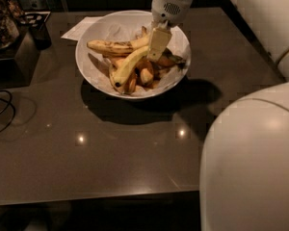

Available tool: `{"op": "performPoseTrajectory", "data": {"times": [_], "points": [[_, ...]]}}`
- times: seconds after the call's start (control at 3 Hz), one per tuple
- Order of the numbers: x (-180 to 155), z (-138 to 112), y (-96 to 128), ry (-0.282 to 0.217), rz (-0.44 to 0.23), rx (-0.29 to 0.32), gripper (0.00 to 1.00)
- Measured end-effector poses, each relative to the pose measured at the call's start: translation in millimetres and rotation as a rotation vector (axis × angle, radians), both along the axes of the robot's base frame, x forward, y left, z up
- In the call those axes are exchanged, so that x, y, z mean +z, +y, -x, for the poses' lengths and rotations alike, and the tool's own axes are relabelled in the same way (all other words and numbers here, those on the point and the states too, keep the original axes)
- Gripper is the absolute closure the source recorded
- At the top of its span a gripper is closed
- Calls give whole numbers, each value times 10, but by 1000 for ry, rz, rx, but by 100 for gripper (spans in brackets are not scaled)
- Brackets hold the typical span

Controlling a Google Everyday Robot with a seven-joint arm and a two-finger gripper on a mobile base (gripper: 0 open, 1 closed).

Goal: Pick banana from white bowl

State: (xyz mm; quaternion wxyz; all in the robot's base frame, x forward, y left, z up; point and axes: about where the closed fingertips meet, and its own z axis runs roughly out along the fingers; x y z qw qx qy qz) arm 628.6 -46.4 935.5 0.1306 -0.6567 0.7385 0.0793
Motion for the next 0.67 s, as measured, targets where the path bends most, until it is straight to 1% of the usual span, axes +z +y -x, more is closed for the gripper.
{"op": "performPoseTrajectory", "data": {"times": [0.33, 0.67], "points": [[132, 69, 45, -30, -24, 6, 100], [329, 107, 155, -79, -50, 33, 100]]}}
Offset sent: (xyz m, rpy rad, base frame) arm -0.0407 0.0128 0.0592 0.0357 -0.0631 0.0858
